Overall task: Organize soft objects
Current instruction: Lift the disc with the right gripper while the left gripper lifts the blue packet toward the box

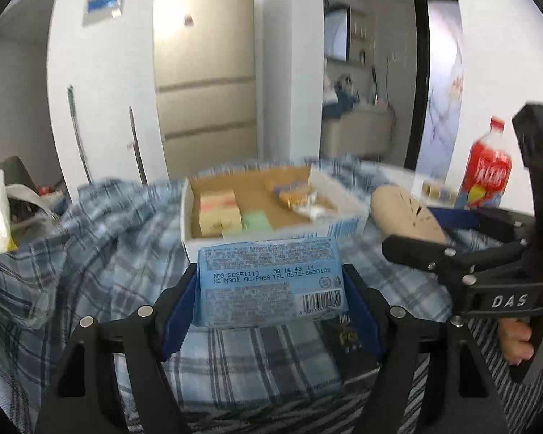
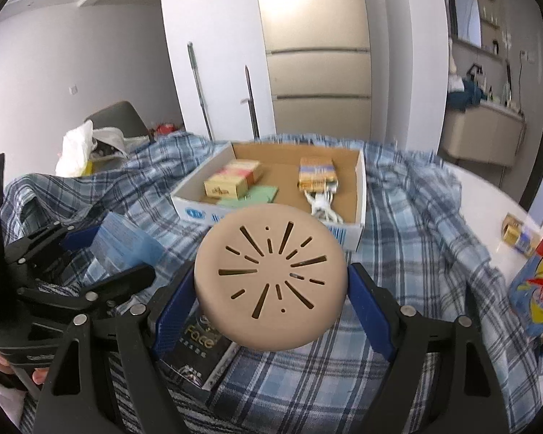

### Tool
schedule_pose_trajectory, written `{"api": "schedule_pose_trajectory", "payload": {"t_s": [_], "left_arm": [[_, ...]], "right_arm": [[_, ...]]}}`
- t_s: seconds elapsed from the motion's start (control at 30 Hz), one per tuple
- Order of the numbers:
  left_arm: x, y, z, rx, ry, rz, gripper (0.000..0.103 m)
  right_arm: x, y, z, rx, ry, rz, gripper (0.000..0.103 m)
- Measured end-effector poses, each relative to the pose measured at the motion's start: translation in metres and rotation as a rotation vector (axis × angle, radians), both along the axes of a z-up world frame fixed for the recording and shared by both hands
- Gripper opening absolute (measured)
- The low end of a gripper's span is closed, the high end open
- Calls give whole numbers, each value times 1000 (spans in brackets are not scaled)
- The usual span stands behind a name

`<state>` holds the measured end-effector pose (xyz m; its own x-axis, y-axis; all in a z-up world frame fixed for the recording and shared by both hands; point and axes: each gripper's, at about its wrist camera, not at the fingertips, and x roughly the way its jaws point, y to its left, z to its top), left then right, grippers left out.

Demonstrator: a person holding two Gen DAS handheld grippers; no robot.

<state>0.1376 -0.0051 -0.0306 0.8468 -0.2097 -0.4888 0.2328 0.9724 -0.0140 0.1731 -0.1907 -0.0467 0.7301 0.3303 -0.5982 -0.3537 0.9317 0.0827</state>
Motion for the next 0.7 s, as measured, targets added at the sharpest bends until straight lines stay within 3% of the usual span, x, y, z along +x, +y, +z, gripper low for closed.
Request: {"api": "schedule_pose_trajectory", "payload": {"t_s": [0.33, 0.7], "left_arm": [[-33, 14, 25, -66, -245, 43, 77], [-63, 2, 39, -31, -393, 77, 77]], "right_arm": [[-28, 2, 21, -7, -223, -20, 81], [-39, -4, 30, 26, -312, -34, 81]]}}
